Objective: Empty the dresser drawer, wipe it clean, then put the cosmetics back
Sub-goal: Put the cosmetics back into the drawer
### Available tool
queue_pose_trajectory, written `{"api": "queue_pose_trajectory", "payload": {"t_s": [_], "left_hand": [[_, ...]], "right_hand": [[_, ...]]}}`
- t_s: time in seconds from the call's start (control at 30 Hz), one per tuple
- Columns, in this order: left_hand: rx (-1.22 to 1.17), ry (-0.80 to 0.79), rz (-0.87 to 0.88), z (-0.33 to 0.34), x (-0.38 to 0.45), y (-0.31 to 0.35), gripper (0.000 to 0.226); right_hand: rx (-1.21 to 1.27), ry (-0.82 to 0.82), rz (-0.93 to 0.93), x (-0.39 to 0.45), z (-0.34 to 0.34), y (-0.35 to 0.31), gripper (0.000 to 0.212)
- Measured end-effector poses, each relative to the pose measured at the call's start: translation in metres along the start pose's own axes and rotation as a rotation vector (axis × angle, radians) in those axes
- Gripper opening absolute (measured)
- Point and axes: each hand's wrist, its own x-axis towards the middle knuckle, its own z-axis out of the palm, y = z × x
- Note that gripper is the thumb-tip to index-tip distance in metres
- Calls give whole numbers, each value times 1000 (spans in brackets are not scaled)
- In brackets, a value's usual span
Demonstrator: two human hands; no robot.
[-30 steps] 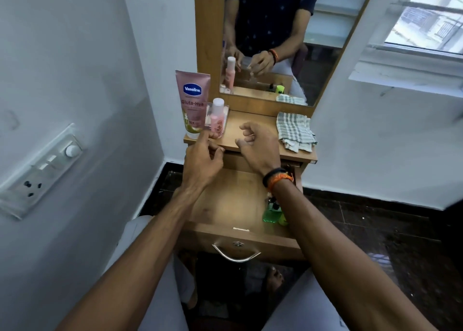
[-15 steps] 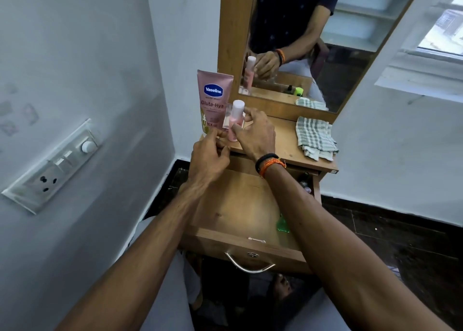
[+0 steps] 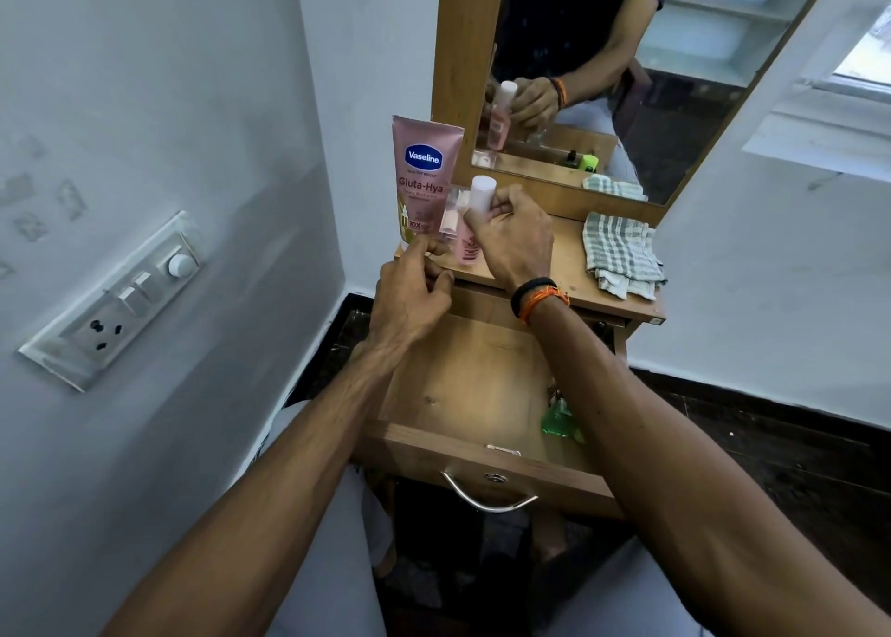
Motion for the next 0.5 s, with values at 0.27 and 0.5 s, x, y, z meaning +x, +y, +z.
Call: {"api": "queue_pose_trajectory", "payload": {"t_s": [0.27, 0.5], "left_hand": [[-38, -8, 136, 20, -21, 15, 51], [-60, -229, 151, 39, -41, 22, 42]], "right_hand": [[-36, -65, 24, -29, -59, 24, 31], [-138, -213, 152, -54, -83, 66, 28]]}}
